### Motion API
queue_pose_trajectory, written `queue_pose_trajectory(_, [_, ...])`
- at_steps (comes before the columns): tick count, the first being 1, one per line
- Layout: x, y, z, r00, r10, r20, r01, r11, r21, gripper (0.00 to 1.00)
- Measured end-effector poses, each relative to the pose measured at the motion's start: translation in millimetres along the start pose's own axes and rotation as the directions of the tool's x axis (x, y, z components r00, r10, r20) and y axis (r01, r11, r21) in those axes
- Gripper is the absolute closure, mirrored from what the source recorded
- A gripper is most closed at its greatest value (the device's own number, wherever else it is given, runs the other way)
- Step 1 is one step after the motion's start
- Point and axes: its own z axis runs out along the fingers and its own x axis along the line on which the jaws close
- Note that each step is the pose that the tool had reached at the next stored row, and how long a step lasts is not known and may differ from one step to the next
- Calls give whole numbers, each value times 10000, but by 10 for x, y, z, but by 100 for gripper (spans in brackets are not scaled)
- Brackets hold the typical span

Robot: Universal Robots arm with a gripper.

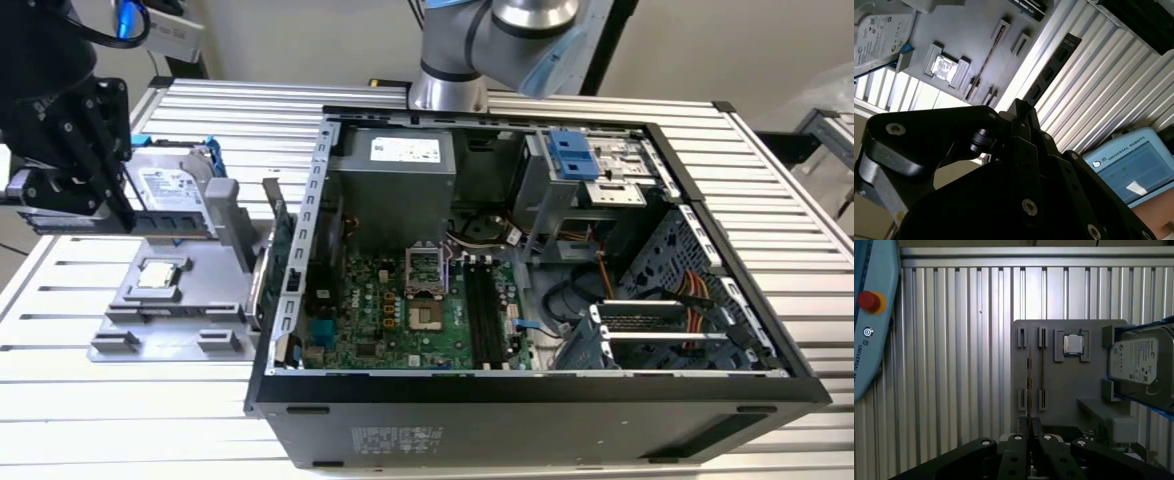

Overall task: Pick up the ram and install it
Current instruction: 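Pick up the ram and move it above insertion slot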

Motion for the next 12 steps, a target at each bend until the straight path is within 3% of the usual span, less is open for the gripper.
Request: queue_pose_trajectory(12, [-2, -145, -2, 10000, -1, 1, 1, 10000, -28, 100])
